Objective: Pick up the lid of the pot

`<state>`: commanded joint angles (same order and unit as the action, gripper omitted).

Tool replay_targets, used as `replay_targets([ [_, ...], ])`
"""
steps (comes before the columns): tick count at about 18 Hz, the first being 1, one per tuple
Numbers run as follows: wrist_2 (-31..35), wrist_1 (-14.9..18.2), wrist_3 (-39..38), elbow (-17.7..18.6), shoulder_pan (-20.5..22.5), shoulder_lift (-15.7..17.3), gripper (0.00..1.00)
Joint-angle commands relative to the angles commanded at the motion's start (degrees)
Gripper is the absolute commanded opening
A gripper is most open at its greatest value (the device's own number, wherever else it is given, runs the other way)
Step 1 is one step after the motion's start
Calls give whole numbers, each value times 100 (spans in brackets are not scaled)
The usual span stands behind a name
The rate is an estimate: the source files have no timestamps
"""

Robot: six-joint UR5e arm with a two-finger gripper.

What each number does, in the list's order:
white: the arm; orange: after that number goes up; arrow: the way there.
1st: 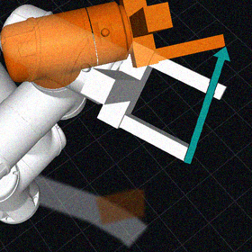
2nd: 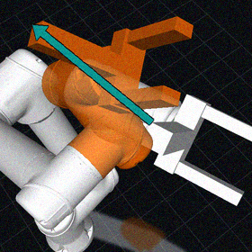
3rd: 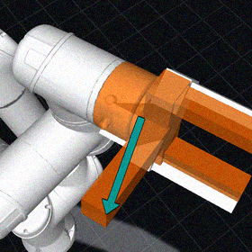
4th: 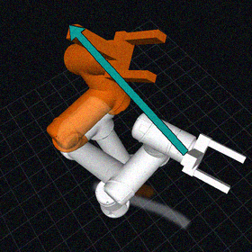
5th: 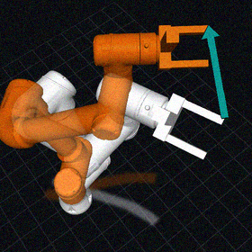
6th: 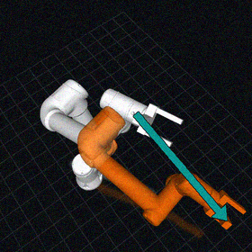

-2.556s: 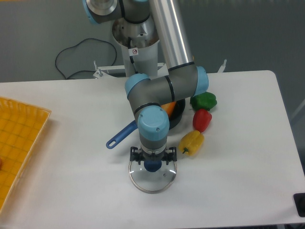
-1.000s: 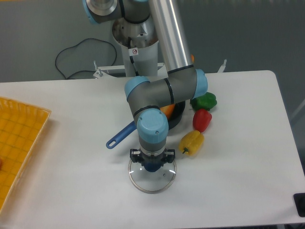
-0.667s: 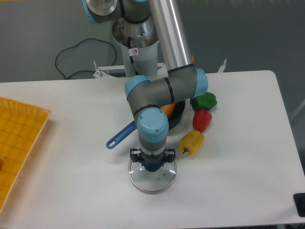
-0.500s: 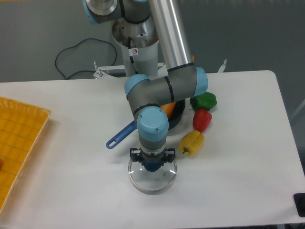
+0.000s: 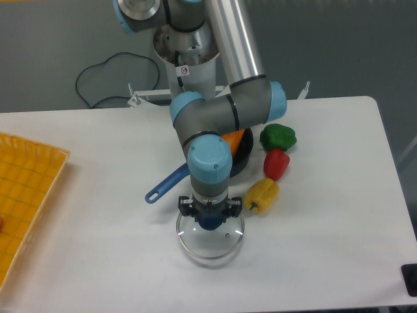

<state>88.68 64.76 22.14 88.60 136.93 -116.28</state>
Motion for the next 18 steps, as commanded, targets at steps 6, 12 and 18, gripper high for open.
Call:
replay_targets([
  [6, -35, 492, 377, -150, 184, 255, 45],
  [12, -35, 643, 544, -282, 264, 422, 43],
  [18, -35, 660, 756, -282, 334, 510, 42],
])
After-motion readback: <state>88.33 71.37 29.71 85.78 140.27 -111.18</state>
